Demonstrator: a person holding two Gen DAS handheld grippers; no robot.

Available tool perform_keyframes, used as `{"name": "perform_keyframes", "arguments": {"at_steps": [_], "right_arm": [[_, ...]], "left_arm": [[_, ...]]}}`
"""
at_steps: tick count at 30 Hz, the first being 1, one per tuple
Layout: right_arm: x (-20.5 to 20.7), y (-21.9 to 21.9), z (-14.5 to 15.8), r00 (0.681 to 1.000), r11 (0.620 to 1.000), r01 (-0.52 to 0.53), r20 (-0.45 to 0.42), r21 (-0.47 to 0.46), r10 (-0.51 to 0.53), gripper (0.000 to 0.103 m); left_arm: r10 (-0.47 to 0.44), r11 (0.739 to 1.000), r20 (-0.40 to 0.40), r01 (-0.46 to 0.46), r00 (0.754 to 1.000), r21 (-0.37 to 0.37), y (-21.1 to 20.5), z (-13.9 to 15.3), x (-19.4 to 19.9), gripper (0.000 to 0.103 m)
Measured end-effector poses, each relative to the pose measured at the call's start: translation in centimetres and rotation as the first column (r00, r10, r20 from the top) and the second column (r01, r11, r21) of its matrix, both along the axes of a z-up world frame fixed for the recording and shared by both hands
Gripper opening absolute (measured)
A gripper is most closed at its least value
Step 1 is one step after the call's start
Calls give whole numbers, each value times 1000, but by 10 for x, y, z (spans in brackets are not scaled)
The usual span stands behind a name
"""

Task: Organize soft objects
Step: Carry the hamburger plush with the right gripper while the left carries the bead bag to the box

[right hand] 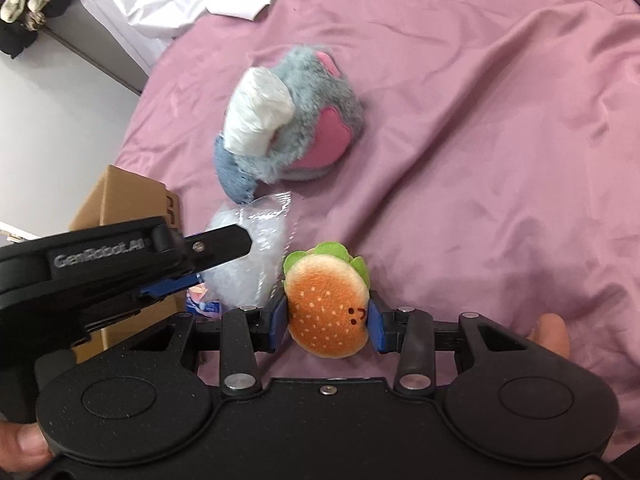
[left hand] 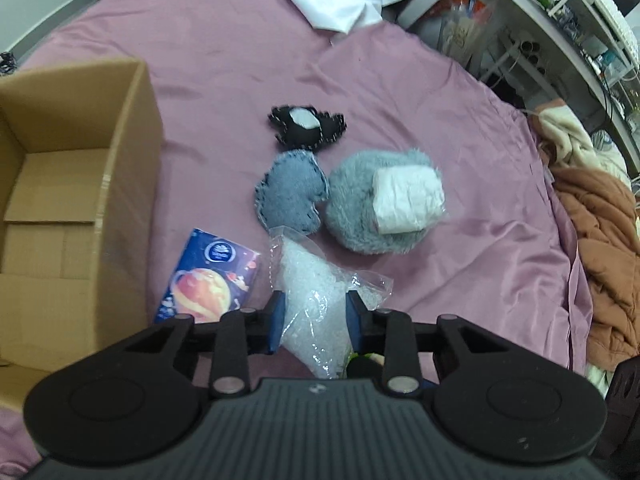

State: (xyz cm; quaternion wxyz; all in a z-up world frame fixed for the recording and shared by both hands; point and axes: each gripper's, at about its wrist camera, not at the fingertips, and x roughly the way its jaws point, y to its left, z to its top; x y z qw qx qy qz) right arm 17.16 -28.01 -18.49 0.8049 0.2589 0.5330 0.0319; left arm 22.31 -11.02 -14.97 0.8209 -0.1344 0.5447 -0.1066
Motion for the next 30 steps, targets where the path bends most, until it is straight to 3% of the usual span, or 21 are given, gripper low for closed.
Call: {"name": "perform_keyframes", "arguments": {"at_steps": [16,30], "right_arm": [[-12,14,34,984,997,-57,164,-58,66,39],[-9,43,72,933,983,-140,317,-116,170,39]], "left_arm": [[60,995,130,-69,990,66,23,54,-34,31],[133,985,210,-152,969,79,59,92,-61,31]]}}
